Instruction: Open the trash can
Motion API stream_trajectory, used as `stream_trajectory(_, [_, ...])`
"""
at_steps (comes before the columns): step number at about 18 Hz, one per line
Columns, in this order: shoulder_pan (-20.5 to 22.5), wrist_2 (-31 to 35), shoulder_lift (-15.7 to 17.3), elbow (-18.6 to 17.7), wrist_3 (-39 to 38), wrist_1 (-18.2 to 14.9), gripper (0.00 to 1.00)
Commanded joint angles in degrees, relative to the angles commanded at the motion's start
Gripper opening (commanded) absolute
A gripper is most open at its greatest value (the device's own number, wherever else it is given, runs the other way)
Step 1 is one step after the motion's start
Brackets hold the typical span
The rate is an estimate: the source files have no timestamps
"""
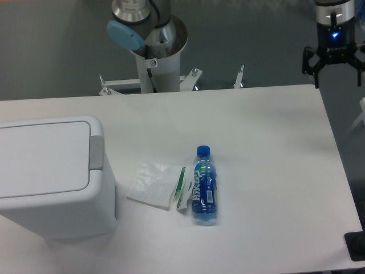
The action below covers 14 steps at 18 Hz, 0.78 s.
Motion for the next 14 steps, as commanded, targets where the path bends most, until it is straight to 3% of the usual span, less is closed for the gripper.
stream_trajectory(14, [0.09, -0.18, -1.50, 0.88, -3.87, 0.18, 1.00])
